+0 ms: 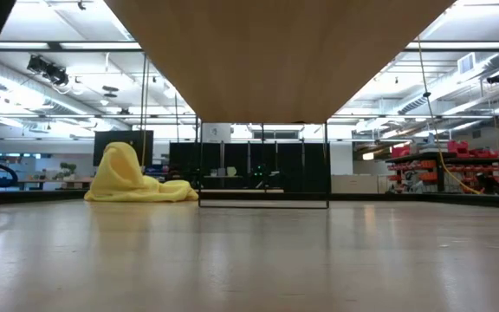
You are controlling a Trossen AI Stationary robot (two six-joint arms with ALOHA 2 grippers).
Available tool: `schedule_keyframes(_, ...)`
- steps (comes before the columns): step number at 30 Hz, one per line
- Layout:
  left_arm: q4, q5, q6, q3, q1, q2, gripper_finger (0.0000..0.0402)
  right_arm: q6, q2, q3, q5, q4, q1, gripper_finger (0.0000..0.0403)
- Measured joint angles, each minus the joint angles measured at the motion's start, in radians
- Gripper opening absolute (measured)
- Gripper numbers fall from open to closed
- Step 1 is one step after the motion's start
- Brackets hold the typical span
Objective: Stack small to large cups/mugs on shelf
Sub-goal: Put the transparent cup on the shelf
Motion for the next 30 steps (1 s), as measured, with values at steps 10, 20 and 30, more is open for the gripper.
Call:
schedule_keyframes(10,-0.003,0.025,-0.085,0.072,0.0,0.079,0.0004,-0.183,-0.003,0.0,0.0,-0.037,-0.09,0.0089)
schedule_keyframes(20,0.0,0.049,-0.122,0.072,-0.001,0.112,0.0004,-0.524,-0.003,0.0,0.0,0.176,-0.216,0.0089)
schedule_keyframes(30,-0.024,0.05,-0.126,0.072,0.0,0.13,0.0004,-0.83,-0.003,0.0,-0.088,0.353,-0.353,0.0071)
